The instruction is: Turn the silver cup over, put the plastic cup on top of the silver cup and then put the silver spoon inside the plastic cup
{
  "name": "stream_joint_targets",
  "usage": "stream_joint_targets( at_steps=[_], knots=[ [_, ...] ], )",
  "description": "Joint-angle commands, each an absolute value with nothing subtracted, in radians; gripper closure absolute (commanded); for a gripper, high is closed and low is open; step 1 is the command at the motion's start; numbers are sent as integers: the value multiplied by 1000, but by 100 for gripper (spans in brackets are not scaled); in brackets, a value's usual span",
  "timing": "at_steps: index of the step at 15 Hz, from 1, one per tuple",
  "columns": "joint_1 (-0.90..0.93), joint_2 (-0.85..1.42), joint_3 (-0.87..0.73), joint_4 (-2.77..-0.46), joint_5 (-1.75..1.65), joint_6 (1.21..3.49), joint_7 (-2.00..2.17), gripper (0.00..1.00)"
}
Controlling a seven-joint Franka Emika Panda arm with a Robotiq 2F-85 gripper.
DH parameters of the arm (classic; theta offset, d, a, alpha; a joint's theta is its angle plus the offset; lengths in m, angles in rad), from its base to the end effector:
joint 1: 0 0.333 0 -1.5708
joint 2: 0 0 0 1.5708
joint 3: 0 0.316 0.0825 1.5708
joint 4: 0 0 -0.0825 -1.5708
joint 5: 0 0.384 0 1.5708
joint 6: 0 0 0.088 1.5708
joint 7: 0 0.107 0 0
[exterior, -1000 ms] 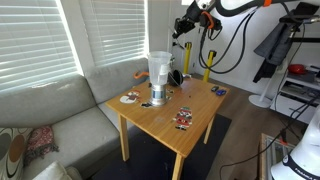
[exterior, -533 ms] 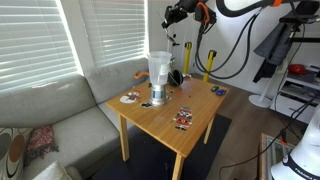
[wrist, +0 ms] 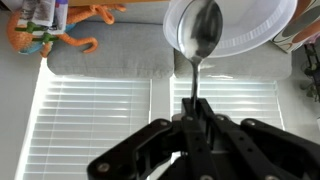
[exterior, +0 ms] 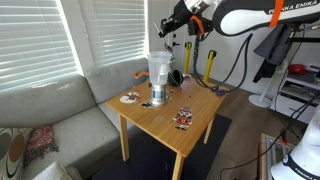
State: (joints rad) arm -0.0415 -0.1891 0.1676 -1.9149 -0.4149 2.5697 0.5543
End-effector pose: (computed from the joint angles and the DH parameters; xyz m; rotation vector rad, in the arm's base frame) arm 0.5466 0.0849 0.6726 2.7369 -0.2274 1.3364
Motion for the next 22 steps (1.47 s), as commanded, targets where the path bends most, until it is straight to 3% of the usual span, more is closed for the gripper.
stream_joint_targets(
  at_steps=[1,9,10,14,15,22],
  knots=[
    [-72,-184,192,-1950,-535,2628,698,98],
    [-52,-159,180,-1945,-571,2658,814,98],
    [-52,-159,181,-1945,-571,2658,816,91],
    [-52,-156,180,-1945,-571,2658,815,91],
    [-54,-156,181,-1945,-571,2658,827,98],
    [-56,-155,203,-1991,-607,2647,886,98]
  ],
)
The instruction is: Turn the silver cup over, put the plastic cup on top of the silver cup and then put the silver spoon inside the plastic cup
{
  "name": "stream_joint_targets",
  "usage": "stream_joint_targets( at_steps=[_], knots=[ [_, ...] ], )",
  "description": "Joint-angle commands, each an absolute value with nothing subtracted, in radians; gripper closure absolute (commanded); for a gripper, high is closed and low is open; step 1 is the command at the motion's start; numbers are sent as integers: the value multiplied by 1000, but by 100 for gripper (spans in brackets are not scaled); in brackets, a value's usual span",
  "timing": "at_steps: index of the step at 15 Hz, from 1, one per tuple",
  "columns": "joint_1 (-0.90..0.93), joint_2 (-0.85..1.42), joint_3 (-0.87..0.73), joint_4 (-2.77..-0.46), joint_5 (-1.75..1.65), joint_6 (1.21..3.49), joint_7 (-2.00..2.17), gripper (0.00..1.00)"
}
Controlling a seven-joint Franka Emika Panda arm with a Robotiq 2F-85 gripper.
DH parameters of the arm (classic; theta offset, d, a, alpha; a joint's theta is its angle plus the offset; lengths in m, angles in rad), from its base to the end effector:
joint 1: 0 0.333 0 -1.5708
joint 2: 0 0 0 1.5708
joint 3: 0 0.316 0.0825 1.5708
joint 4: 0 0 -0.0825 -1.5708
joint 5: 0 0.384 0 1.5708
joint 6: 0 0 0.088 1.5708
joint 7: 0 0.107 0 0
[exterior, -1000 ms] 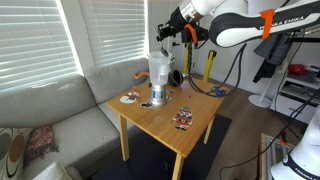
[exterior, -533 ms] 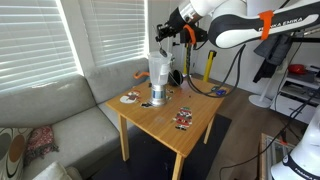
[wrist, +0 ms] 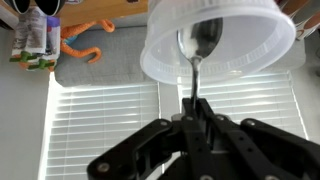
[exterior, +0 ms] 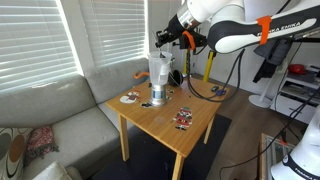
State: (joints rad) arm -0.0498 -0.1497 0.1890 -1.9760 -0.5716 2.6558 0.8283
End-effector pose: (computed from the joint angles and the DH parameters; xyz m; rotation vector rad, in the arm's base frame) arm 0.5563 0.1003 0.6269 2.7305 -0.3901 1.3804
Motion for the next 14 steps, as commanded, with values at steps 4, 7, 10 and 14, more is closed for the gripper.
stream_joint_targets(
  at_steps=[4,7,10,14],
  knots=[
    [-57,-148,210,-2011,-625,2648,908,98],
    [-57,-148,216,-2025,-649,2643,932,98],
    [-59,-142,219,-2031,-680,2647,956,98],
    [-55,-138,219,-2040,-703,2647,973,98]
  ],
)
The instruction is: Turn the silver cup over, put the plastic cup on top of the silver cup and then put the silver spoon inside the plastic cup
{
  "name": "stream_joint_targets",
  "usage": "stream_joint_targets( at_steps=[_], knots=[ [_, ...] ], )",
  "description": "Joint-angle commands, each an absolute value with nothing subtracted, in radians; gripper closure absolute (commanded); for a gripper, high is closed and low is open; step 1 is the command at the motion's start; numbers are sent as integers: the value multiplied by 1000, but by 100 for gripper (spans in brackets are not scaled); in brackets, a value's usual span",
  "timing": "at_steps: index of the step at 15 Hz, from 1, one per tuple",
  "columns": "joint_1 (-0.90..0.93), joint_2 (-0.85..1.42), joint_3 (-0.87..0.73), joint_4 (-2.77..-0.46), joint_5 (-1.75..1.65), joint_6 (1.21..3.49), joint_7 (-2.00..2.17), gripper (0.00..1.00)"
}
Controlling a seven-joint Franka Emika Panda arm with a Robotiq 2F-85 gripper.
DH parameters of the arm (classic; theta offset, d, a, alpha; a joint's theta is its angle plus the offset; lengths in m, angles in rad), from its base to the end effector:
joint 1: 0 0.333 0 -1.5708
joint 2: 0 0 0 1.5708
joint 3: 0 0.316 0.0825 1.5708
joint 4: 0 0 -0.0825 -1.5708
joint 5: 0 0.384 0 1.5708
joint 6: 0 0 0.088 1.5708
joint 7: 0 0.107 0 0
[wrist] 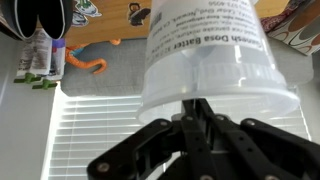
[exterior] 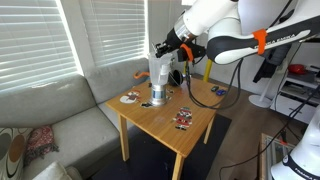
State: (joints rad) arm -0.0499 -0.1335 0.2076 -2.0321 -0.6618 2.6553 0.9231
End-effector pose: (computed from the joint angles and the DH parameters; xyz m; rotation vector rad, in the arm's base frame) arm 0.5555 0.1117 0.5865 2.7282 -0.3897 1.3111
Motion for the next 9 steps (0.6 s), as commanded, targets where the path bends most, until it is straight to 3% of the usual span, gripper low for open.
stream_joint_targets(
  at_steps=[1,5,7,9],
  knots=[
    [-54,-137,220,-2044,-700,2647,973,98],
    [-54,-133,221,-2045,-697,2645,977,98],
    [-53,-130,220,-2044,-692,2644,977,65],
    [-52,-127,219,-2043,-685,2644,977,51]
  ],
)
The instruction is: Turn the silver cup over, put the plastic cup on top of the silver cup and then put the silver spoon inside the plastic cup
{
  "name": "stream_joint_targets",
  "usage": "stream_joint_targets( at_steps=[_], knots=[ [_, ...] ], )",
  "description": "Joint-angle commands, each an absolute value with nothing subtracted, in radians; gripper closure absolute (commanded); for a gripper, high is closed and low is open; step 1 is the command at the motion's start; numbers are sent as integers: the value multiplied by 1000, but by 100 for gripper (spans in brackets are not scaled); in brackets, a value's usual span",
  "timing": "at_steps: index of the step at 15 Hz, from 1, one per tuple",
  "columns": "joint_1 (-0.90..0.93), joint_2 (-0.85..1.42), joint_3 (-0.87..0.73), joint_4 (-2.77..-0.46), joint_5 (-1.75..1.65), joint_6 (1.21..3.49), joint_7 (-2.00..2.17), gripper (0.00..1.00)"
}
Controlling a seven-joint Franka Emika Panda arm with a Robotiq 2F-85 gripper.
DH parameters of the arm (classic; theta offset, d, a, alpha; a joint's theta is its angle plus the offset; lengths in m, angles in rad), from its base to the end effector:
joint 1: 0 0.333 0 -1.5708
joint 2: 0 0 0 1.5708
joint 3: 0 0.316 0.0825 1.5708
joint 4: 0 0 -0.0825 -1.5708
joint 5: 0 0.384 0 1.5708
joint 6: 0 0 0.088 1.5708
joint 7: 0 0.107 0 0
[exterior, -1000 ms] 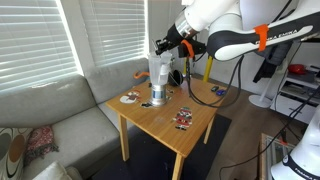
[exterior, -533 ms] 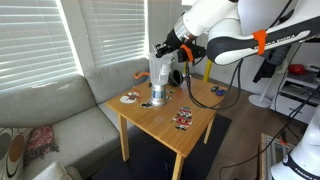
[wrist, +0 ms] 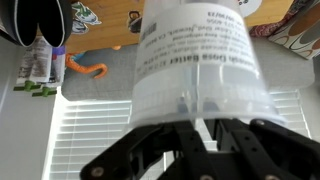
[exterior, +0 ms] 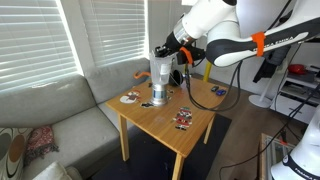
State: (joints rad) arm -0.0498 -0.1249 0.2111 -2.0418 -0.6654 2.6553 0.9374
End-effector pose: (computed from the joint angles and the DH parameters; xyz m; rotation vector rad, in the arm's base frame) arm 0.5565 0.1135 0.5766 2.7386 -0.3989 1.2897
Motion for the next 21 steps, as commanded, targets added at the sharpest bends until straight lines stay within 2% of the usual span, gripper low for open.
stream_joint_targets(
  at_steps=[1,2,3,4,6,7,8,11,13,17,18,19,20,21],
  knots=[
    [-51,-127,219,-2043,-680,2645,975,45],
    [-51,-127,219,-2042,-679,2644,976,55],
    [-50,-127,219,-2042,-676,2644,974,56],
    [-50,-127,219,-2040,-677,2644,976,62],
    [-49,-126,219,-2039,-677,2645,979,68],
    [-50,-125,220,-2037,-679,2644,985,62],
    [-50,-125,219,-2036,-678,2644,988,66],
    [-50,-125,220,-2034,-678,2644,996,61],
    [-48,-128,220,-2034,-676,2642,998,48],
    [-47,-137,220,-2027,-673,2637,1004,34],
    [-46,-138,220,-2025,-671,2637,1005,38],
    [-46,-139,220,-2022,-670,2635,1006,48],
    [-47,-139,220,-2020,-673,2634,1010,62],
    [-47,-140,220,-2020,-672,2634,1011,67]
  ],
)
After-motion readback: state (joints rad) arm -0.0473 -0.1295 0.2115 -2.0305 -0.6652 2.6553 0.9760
